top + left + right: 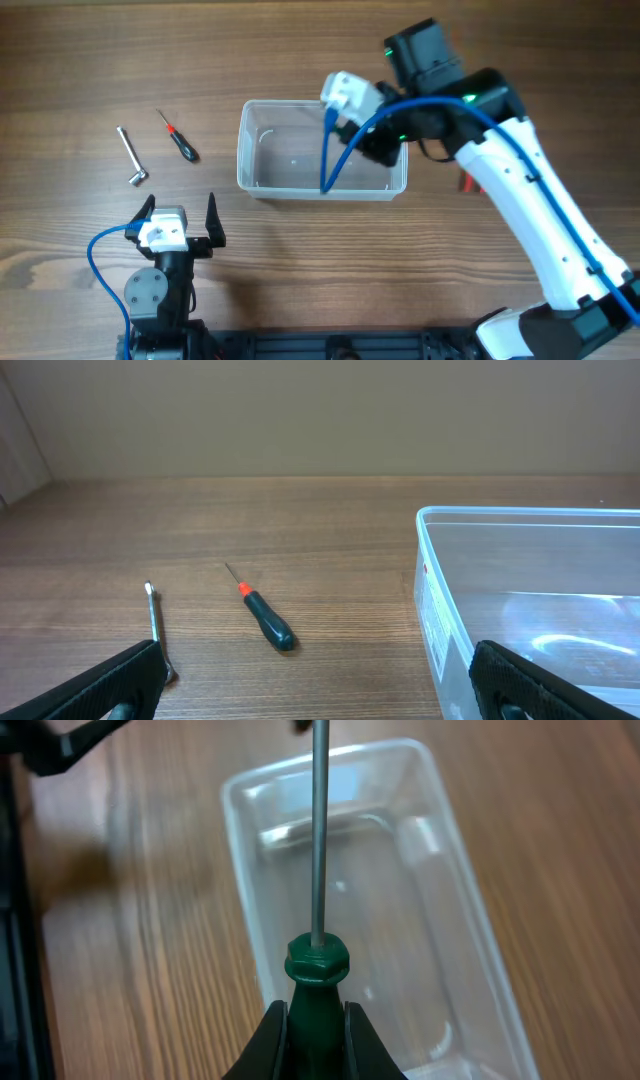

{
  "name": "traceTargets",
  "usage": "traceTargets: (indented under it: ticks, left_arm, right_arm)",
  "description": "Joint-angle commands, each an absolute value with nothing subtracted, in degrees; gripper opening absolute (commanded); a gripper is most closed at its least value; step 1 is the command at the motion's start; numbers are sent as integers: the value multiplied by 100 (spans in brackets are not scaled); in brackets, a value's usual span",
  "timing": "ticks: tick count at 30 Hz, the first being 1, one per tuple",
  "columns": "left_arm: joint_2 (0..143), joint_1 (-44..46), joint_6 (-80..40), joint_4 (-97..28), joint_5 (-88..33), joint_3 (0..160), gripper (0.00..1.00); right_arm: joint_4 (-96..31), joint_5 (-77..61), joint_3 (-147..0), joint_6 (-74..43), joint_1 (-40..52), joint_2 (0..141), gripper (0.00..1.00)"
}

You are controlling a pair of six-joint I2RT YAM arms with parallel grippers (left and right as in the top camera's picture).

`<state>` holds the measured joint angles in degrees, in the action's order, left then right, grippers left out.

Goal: Pack container
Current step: 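Lift the screwdriver and carry it over the clear container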

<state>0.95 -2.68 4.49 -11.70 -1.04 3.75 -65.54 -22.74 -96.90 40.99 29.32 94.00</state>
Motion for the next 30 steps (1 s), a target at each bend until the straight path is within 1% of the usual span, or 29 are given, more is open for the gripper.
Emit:
traceTargets:
  ticks: [1, 5, 10, 18, 19, 21, 22, 23, 24, 26, 30]
  left_arm:
    - [82, -235, 578, -1157, -191, 351, 100]
    - [82, -235, 578, -1157, -191, 351, 100]
    - [82, -235, 578, -1157, -191, 351, 100]
    - [82, -235, 578, -1155, -191, 351, 100]
    - [82, -235, 578, -1157, -191, 351, 100]
    - [82, -235, 578, -1155, -191, 351, 100]
    - [82, -235, 578, -1157, -191, 351, 100]
    - [82, -235, 578, -1157, -191, 351, 100]
    - [82, -235, 578, -1157, -191, 351, 100]
    - [82, -235, 578, -1157, -191, 351, 100]
    - [82, -235, 578, -1157, -191, 351, 100]
  right_arm:
    - [-6510, -2237, -9636, 4353, 3175, 9929, 4]
    - [-6471, -1938, -9598, 4353, 3240, 10519, 4]
    - [-6195, -1927, -9598, 4351, 3240, 11399, 4]
    - [-6055, -1925, -9598, 4344, 3240, 12254, 4]
    - [-6055, -1914, -9598, 4331, 3240, 12317, 6]
    - [-6055, -1905, -9598, 4331, 3240, 12401, 13]
    - [-6049, -1907, -9598, 4305, 3240, 12409, 18]
    - [-6040, -1907, -9598, 4276, 3240, 12411, 26]
    - [-6020, -1905, -9598, 4200, 3240, 12409, 31]
    - [-6027, -1907, -9598, 4180, 3240, 12407, 34]
    - [-6045, -1907, -9598, 3981, 3240, 12407, 38]
